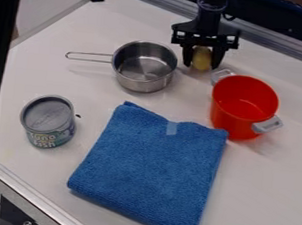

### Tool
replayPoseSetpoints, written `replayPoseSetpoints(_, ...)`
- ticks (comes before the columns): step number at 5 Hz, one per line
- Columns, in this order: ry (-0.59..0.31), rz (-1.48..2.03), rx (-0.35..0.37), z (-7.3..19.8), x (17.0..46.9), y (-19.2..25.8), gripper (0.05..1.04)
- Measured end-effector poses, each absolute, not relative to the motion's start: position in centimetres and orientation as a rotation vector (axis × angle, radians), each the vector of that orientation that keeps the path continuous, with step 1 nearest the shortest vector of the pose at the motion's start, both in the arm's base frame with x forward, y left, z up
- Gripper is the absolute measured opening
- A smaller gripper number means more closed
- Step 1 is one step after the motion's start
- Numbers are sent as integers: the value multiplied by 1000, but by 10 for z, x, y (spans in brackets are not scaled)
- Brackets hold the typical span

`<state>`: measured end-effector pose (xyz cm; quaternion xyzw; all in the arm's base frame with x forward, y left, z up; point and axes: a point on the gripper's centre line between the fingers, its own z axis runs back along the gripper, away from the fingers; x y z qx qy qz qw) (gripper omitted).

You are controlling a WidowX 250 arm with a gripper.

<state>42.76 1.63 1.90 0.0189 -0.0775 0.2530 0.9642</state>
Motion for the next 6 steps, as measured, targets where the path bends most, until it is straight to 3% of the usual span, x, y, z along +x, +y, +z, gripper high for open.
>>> replayPoseSetpoints(2,-150,507,55,13,427,15,679)
replayPoseSetpoints(3,-134,523,48,13,425,14,949)
replayPoseSetpoints(4,-116,525,34,21,427,12,1000)
replayPoseSetpoints(6,-124,563,28,20,428,12,1000)
